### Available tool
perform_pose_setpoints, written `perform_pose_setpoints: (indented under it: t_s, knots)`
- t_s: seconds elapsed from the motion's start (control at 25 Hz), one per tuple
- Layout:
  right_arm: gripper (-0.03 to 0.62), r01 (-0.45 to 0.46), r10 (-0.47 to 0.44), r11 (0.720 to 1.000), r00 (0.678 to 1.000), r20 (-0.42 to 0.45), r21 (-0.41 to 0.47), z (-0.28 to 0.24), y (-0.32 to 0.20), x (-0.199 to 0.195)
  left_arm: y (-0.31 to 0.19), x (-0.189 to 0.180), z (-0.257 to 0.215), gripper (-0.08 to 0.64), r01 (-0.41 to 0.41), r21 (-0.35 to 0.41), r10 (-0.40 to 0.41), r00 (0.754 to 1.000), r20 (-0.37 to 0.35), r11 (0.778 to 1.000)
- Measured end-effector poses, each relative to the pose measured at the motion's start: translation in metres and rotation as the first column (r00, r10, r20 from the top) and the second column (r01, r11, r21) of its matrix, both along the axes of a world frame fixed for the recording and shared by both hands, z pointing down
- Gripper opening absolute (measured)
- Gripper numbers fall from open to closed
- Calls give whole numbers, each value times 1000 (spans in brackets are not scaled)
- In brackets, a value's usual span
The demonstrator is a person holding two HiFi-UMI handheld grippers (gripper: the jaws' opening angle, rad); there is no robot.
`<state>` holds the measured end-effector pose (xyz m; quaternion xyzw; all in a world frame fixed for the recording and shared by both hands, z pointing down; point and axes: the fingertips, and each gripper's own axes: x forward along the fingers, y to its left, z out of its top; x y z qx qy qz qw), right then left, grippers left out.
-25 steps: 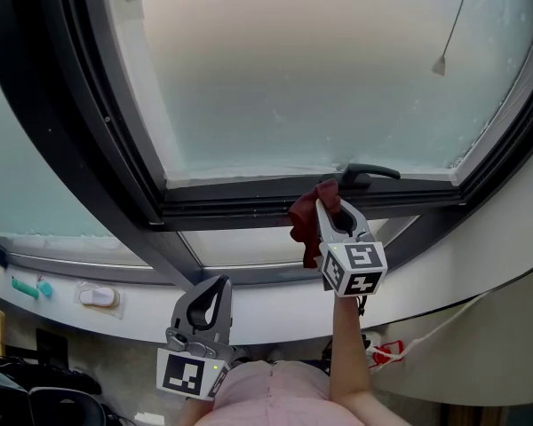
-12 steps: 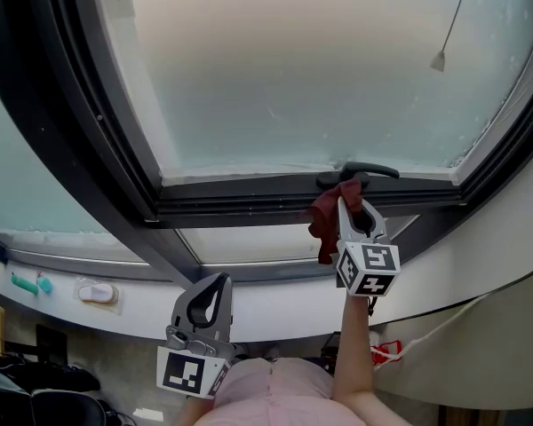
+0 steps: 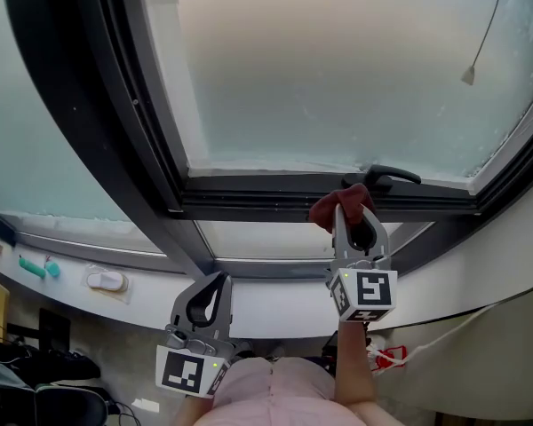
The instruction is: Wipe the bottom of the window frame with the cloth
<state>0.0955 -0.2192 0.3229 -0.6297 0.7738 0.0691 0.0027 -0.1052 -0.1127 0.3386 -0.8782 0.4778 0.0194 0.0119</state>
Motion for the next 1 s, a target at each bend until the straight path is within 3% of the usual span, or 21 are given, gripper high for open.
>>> perform_pose_setpoints:
  t_s: [0.12, 0.24, 0.44, 0.72, 1.0]
  knots:
    - [74, 149, -151, 988, 988, 29, 41, -7, 6, -68, 2, -15, -1, -6, 16, 2, -16, 1000, 3, 1000]
    - [74, 277, -278, 956, 960, 2, 99, -10, 10, -138, 7, -33, -1, -6, 36, 0, -36, 999, 5, 999]
    - [72, 408, -408, 913, 913, -17, 16, 18, 9, -227, 15, -72, -1, -6, 84, 2, -84, 996, 9, 996]
    - [74, 427, -444, 888, 893, -71, -172, 93, -21, -301, 20, -118, 0, -6, 128, 7, -128, 991, 21, 992]
    - [70, 369, -388, 911, 918, -78, -184, 102, -55, -309, 20, -145, 2, -6, 150, 0, -150, 988, 22, 989]
